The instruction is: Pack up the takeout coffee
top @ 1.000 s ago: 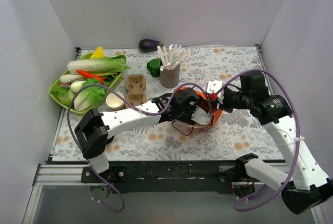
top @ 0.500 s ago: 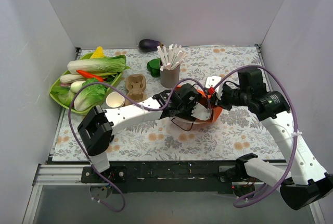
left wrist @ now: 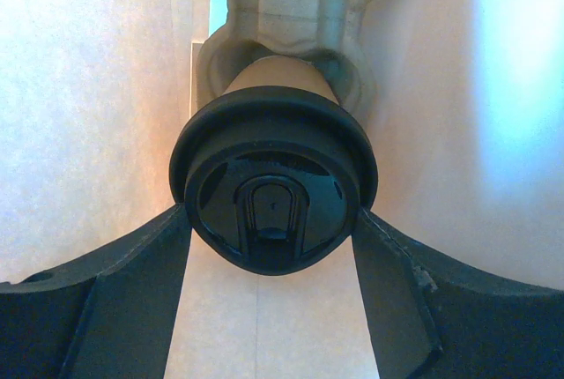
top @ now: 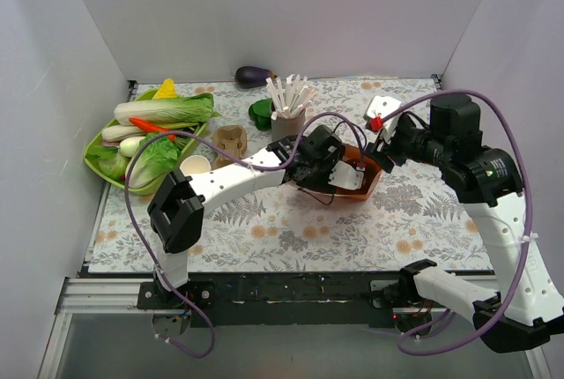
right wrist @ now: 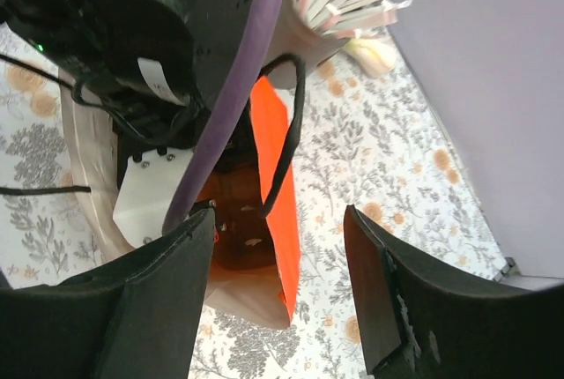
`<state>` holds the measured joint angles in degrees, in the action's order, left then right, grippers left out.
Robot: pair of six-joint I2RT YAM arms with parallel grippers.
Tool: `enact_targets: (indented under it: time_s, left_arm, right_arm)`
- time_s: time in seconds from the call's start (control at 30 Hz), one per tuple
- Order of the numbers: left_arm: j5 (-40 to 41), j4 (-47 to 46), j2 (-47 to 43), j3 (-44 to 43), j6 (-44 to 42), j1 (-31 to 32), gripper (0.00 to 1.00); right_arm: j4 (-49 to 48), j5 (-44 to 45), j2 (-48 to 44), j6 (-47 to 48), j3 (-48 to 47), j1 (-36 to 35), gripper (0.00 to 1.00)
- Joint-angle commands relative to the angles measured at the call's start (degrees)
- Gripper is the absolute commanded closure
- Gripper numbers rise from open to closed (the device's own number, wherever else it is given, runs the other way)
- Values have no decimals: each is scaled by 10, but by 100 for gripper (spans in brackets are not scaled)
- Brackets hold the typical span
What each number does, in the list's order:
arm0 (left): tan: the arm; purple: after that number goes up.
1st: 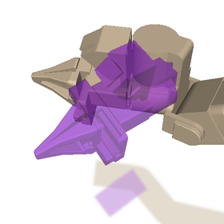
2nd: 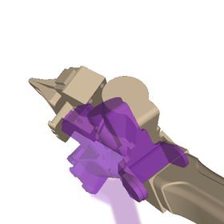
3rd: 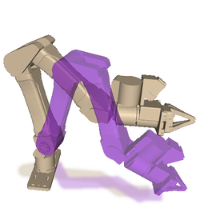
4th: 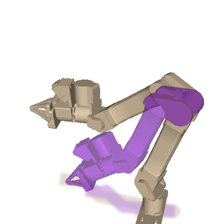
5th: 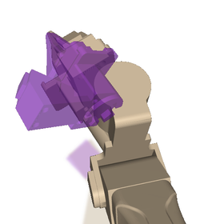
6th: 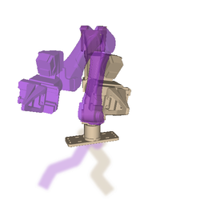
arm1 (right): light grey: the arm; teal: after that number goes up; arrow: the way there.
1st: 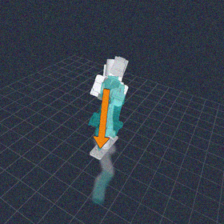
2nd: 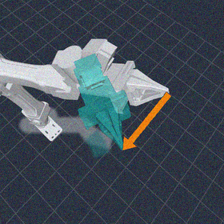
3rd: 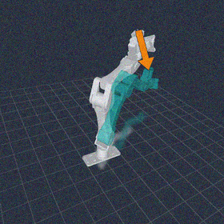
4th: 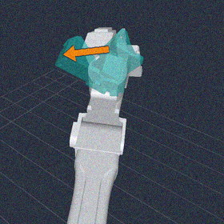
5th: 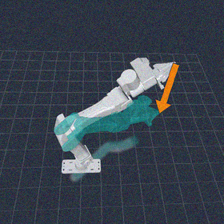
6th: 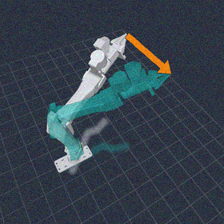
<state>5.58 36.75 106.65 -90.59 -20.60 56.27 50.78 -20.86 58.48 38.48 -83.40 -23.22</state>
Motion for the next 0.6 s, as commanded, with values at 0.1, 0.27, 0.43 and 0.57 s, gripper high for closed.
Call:
enact_targets:
  time_s: [0.1,0.27,0.43,0.57]
  left_arm:
    - [-15,47,36,-64,16,-14,100]
    - [-21,70,62,-119,17,-24,100]
    - [-35,103,93,-168,29,-34,100]
    - [-51,140,111,-219,38,-40,100]
  right_arm:
    - [1,39,1,-42,-82,5,30]
    - [16,50,2,-42,-104,7,29]
    - [29,50,2,-46,-113,8,29]
    - [48,49,4,-50,-135,12,30]
